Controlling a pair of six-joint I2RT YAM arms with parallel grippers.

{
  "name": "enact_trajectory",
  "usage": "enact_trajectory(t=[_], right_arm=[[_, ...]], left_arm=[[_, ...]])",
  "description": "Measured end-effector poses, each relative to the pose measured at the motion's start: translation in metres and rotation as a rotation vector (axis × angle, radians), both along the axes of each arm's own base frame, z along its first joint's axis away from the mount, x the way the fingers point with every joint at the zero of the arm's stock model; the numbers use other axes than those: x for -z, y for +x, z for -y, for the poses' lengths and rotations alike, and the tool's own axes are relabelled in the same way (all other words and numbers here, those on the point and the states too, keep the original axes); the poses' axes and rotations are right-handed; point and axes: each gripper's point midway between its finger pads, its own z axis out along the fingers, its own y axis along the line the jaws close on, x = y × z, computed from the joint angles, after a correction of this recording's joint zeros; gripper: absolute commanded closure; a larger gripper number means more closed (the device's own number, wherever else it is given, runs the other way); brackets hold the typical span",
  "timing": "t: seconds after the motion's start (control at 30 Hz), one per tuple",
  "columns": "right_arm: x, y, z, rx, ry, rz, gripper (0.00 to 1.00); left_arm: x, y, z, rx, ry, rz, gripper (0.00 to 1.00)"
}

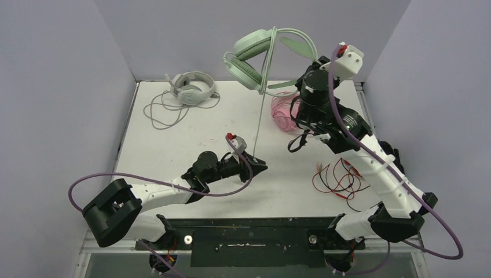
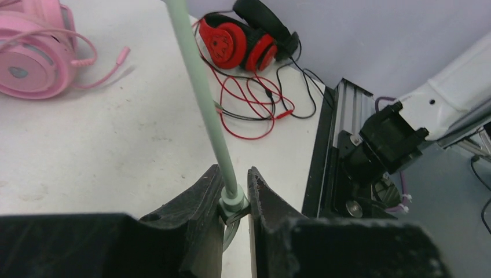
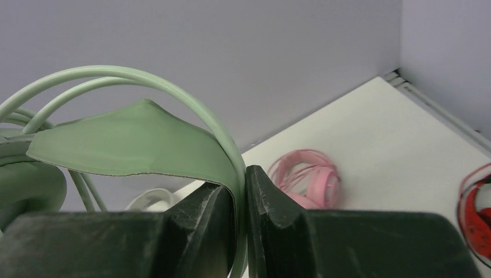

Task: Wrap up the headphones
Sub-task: Wrap the headphones cable around the headphones.

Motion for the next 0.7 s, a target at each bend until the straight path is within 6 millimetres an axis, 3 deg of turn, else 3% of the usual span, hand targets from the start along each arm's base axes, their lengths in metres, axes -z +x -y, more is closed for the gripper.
enact_trajectory(t=[0.17,0.37,0.53,0.7], right_arm=[[0.034,0.030,0.016,0.165,-0.167,-0.096,1.00],[0.089,0.056,0.042,0.272,-0.359,-0.255,1.00],[0.155,0.060,0.047,0.248,-0.501,-0.409,1.00],[0.237,0.043,0.036,0.103,-0.658,-0.601,1.00]], left_arm=[[0.009,-0.027,0.010,0.033,0.092,0.012,1.00],[0.004,-0.029,0.002,-0.018,0.219,0.064,1.00],[-0.021,-0.019,-0.017,-0.101,0.310,0.145,1.00],[-0.043,-0.005,-0.041,-0.190,0.406,0.237,1.00]])
